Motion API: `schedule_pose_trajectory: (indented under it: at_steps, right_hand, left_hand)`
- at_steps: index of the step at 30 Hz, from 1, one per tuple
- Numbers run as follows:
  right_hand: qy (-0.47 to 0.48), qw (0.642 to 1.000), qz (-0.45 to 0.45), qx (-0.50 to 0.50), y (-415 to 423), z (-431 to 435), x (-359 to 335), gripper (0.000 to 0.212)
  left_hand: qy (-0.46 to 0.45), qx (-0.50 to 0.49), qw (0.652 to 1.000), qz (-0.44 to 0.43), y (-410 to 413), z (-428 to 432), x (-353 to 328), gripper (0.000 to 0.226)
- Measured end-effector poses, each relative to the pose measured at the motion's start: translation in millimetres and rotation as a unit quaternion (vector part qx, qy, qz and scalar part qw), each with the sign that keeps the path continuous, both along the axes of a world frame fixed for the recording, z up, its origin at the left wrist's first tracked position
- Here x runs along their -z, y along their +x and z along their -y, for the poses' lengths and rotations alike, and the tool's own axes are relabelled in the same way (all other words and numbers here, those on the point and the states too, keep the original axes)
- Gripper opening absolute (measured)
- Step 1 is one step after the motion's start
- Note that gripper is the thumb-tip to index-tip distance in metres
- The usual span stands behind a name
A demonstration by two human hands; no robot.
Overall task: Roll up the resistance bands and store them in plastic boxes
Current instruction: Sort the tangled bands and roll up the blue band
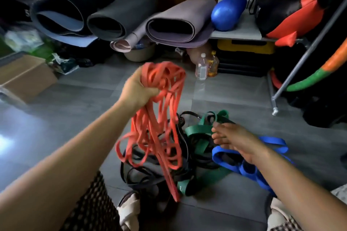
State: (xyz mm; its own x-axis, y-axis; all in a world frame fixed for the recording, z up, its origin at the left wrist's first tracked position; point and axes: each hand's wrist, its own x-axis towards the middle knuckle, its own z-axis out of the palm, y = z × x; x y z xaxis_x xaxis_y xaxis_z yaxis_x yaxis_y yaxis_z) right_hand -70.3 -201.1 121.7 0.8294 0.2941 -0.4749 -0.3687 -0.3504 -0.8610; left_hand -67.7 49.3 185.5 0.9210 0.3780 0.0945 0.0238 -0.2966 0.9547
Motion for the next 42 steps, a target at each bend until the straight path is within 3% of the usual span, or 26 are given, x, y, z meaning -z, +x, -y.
schedule_pose_trajectory:
  at_steps: [5,8,11,13,16,19,22,25,30,32,34,35,37,42]
  right_hand:
    - [-0.051,0.997,0.001,-0.064,3,-19,10,0.021]
    - [-0.067,0.996,0.013,-0.064,5,-27,15,0.019]
    - [-0.077,0.996,0.014,-0.044,11,-31,25,0.018]
    - [-0.081,0.996,0.015,-0.028,15,-33,31,0.016]
    - [-0.085,0.996,0.002,-0.022,21,-37,42,0.014]
    - [-0.100,0.995,-0.008,-0.025,27,-35,56,0.012]
    - [-0.151,0.988,0.013,-0.034,35,-29,70,0.014]
    - [-0.230,0.969,0.078,-0.037,43,-22,80,0.030]
    - [-0.283,0.937,0.196,-0.061,44,-14,95,0.035]
    - [-0.288,0.927,0.224,-0.087,41,-14,97,0.037]
    - [-0.293,0.919,0.240,-0.108,41,-16,100,0.044]
    - [-0.297,0.917,0.243,-0.110,42,-17,101,0.050]
    - [-0.305,0.914,0.242,-0.112,44,-18,103,0.061]
    - [-0.330,0.896,0.268,-0.128,41,-19,101,0.084]
  left_hand:
    - [0.142,-0.022,0.990,-0.008,45,-78,-25,0.081]
    - [0.218,-0.018,0.969,-0.116,62,-115,-8,0.100]
    - [0.254,-0.099,0.919,-0.286,63,-125,46,0.096]
    - [0.265,-0.104,0.894,-0.346,50,-111,97,0.086]
    - [0.228,-0.023,0.888,-0.398,24,-78,180,0.088]
    - [0.250,0.071,0.856,-0.447,-1,-39,243,0.079]
    - [0.299,0.118,0.834,-0.448,-10,-15,284,0.078]
    - [0.376,0.151,0.814,-0.415,4,-8,309,0.083]
    - [0.493,0.284,0.742,-0.356,47,9,336,0.096]
    - [0.496,0.321,0.710,-0.383,56,12,349,0.104]
    - [0.461,0.324,0.702,-0.436,60,13,366,0.106]
    - [0.456,0.320,0.699,-0.448,59,13,373,0.097]
    - [0.472,0.302,0.709,-0.428,55,13,382,0.078]
    - [0.495,0.252,0.744,-0.371,53,9,391,0.068]
